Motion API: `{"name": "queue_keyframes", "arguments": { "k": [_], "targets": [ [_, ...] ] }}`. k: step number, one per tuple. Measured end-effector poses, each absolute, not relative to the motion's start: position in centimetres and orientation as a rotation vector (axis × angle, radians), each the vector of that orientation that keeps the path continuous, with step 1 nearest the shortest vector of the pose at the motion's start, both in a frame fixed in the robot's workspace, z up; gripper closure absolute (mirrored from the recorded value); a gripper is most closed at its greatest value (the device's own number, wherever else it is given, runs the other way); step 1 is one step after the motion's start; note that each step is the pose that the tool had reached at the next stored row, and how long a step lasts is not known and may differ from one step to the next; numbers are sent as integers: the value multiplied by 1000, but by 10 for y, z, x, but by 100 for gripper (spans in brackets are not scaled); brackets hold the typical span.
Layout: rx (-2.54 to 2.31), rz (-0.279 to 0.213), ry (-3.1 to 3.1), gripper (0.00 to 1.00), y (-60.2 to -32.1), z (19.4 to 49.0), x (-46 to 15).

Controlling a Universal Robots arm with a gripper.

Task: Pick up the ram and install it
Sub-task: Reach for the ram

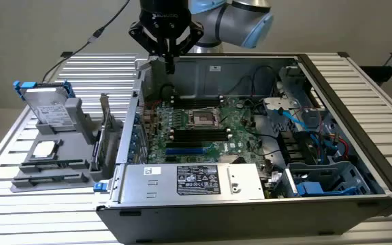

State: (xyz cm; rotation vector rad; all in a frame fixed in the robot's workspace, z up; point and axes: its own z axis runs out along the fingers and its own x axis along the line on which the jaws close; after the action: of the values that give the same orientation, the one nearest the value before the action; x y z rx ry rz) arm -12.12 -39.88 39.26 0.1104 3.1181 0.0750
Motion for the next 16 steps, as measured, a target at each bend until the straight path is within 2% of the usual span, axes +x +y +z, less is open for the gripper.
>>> {"name": "queue_keyframes", "arguments": {
  "k": [8, 16],
  "targets": [
    [110, 75, 3118, 90, -399, 393, -123],
    [110, 75, 3118, 90, -399, 393, -157]
  ]
}}
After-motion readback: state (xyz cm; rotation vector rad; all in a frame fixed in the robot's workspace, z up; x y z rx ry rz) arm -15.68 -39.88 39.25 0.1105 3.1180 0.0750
